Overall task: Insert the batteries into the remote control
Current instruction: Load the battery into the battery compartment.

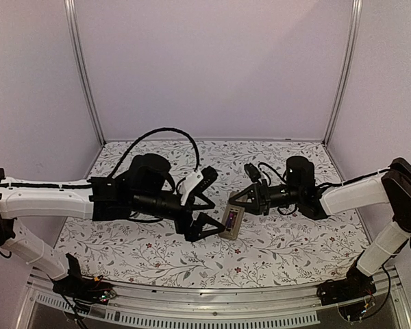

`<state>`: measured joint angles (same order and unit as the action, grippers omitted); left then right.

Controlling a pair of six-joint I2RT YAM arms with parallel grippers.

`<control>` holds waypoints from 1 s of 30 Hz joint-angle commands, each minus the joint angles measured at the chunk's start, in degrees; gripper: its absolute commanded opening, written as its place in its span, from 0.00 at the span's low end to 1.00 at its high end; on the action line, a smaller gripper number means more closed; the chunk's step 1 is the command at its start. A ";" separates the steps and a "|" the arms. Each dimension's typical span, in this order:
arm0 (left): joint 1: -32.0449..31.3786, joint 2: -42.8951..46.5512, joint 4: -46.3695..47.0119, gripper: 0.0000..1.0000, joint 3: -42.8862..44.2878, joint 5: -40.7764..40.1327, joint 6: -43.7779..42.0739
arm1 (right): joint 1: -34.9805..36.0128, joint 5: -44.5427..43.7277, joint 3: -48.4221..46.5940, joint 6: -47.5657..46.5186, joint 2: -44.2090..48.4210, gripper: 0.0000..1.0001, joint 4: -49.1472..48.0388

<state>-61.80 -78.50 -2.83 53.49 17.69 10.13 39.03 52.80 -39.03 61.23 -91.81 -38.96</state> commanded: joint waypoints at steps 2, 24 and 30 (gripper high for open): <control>0.54 -2.73 4.86 0.94 -0.35 1.65 2.84 | 0.77 1.89 -1.20 -1.24 1.93 0.00 -1.28; 2.14 -9.68 8.14 0.82 0.78 2.98 7.62 | 0.97 2.75 -2.01 -1.22 3.31 0.00 -1.36; 2.55 -10.00 8.27 0.77 1.06 4.02 7.30 | 1.07 2.84 -2.11 -1.20 3.25 0.00 -1.39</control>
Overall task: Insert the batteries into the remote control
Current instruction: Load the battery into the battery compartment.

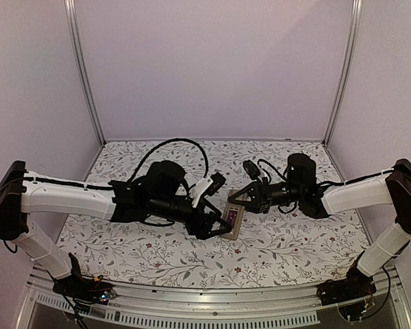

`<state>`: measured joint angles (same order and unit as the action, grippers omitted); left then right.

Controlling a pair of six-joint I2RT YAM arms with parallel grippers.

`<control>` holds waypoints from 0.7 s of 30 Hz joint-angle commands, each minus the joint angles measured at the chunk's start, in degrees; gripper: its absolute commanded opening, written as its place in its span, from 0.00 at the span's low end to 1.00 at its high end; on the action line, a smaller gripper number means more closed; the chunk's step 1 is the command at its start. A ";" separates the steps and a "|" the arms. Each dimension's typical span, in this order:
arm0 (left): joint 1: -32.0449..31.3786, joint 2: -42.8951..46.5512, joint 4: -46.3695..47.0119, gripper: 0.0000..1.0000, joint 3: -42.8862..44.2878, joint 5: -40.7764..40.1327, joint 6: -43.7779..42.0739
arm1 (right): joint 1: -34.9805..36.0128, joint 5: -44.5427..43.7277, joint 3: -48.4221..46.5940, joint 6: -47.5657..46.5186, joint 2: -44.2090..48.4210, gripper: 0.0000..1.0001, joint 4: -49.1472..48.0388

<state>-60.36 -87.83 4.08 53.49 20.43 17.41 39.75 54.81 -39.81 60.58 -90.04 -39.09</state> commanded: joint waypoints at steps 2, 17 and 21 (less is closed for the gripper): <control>1.32 -0.83 1.78 0.72 1.00 1.47 0.35 | 0.41 0.98 -1.40 -0.56 1.45 0.00 -1.25; 2.74 -3.55 3.53 0.52 0.75 2.82 5.24 | 0.86 0.92 -1.76 -0.90 2.31 0.00 -1.43; 3.80 -4.33 3.92 0.43 0.72 3.38 8.03 | 0.86 0.67 -1.76 -0.96 2.98 0.00 -1.35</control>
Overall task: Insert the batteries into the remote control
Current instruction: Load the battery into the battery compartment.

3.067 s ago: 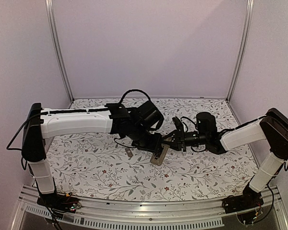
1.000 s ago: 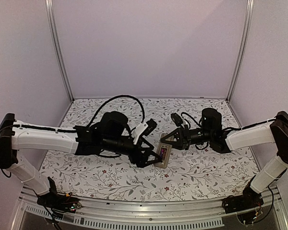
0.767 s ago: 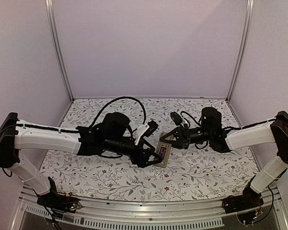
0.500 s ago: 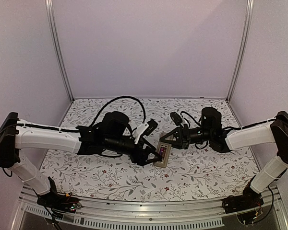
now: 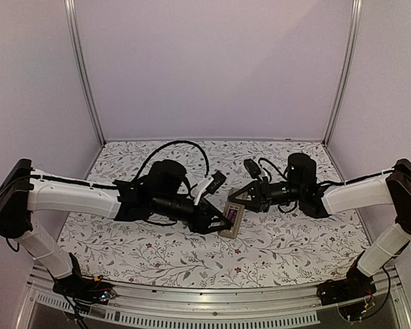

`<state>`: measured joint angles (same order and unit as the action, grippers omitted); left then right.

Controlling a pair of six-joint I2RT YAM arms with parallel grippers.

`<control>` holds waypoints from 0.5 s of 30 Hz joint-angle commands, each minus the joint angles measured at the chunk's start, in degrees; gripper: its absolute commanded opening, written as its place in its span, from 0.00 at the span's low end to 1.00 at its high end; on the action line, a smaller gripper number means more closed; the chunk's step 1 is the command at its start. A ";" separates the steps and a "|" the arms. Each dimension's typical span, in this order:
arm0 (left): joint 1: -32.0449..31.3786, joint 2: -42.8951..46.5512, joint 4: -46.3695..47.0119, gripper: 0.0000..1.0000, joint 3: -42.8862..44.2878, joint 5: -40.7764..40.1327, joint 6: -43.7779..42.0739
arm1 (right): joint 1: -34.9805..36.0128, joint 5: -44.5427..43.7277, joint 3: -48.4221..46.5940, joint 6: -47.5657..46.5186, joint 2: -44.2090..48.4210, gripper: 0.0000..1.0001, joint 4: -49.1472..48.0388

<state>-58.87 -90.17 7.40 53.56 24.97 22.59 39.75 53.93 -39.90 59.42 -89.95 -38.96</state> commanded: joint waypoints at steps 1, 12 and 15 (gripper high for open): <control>2.35 -2.14 0.71 0.42 0.71 -1.11 3.27 | 0.86 1.46 -1.67 0.18 2.99 0.00 -1.48; 3.45 -4.33 0.12 0.34 1.44 -2.02 12.04 | 0.87 -1.33 -1.93 -1.95 6.53 0.00 1.33; 3.42 -4.48 -2.53 0.29 2.29 -3.93 13.76 | 0.85 -2.63 -1.94 -3.44 7.68 0.00 3.56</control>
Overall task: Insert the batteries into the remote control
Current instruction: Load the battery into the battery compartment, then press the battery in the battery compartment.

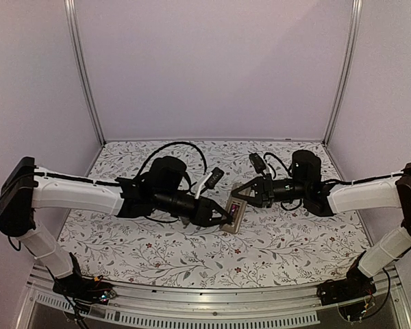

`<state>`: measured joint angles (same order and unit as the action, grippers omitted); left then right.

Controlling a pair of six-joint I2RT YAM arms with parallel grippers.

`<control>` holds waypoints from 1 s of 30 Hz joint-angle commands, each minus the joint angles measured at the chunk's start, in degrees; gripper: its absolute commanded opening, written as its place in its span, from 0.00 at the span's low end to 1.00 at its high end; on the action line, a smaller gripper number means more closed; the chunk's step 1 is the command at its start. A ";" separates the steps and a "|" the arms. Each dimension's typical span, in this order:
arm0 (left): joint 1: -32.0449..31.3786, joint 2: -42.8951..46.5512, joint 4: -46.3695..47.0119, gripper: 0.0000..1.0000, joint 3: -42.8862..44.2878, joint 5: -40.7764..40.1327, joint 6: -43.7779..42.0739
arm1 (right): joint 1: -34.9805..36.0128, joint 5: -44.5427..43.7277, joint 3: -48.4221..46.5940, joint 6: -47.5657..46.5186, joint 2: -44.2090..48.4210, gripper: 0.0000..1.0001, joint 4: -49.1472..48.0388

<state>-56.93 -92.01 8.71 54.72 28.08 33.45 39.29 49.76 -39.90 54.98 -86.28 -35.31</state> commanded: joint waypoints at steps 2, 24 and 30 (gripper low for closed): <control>1.34 -3.11 -5.98 0.27 2.12 -7.84 3.25 | 1.21 1.06 -2.13 -0.02 4.91 0.00 0.97; -2.14 -2.38 -18.19 0.60 12.86 -19.62 -5.32 | 1.23 -3.17 -4.45 -7.92 6.21 0.00 15.01; -2.93 -5.12 -20.80 0.58 16.45 -22.06 -4.18 | 1.26 -3.52 -4.57 -8.79 5.94 0.00 15.62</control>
<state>-59.33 -94.80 -9.32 69.32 10.90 29.34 39.68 44.62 -43.35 47.53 -81.69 -21.39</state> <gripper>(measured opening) 0.605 0.190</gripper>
